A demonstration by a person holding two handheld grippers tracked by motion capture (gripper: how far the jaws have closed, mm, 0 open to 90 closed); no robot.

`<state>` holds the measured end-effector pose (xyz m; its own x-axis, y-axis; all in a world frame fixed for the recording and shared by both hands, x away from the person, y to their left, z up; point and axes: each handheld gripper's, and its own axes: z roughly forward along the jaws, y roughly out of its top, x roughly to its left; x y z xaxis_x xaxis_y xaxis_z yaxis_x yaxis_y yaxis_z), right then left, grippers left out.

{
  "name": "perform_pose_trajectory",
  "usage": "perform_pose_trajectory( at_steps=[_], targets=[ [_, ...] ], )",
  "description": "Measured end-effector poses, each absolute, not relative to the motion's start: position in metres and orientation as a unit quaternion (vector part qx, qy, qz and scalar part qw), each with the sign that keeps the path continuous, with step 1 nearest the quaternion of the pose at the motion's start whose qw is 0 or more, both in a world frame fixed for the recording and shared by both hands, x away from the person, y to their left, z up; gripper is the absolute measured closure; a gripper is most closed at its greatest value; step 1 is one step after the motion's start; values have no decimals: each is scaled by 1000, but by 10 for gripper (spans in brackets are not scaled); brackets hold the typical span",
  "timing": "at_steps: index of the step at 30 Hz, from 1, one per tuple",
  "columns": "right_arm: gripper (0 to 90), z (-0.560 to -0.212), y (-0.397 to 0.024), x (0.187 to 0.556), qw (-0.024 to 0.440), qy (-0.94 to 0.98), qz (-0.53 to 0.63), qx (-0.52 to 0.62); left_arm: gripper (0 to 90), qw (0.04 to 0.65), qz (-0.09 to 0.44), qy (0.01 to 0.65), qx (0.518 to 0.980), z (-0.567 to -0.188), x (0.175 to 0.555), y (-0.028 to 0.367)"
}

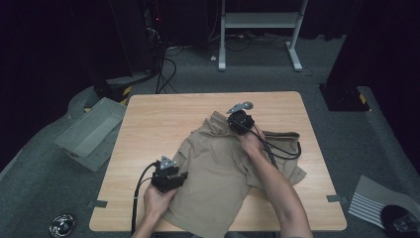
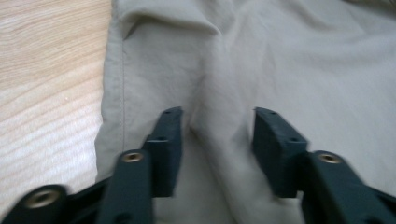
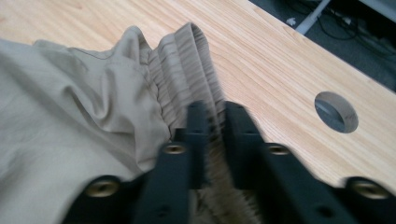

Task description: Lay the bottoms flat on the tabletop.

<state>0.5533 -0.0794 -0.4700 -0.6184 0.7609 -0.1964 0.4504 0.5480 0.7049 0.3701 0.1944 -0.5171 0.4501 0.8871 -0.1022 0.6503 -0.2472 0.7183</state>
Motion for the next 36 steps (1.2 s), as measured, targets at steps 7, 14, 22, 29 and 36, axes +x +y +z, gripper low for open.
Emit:
perform_pose_trajectory(
  at_steps=[7, 14, 22, 29, 36],
  targets=[
    [584, -451, -104, 525, 247, 822, 376, 348, 397, 358, 204, 503, 760, -504, 409, 179],
    [635, -463, -146, 481, 233, 846, 343, 335, 420, 326, 225, 511, 763, -509, 448, 165],
    [706, -512, -190, 473, 164, 849, 313, 392, 803, 294, 227, 494, 786, -514, 446, 164],
    [842, -509, -195, 456, 147, 875, 308, 343, 878, 283, 212, 493, 795, -511, 412, 188],
    [634, -496, -200, 451, 188, 857, 326, 351, 517, 331, 196, 503, 774, -498, 414, 196]
  ],
)
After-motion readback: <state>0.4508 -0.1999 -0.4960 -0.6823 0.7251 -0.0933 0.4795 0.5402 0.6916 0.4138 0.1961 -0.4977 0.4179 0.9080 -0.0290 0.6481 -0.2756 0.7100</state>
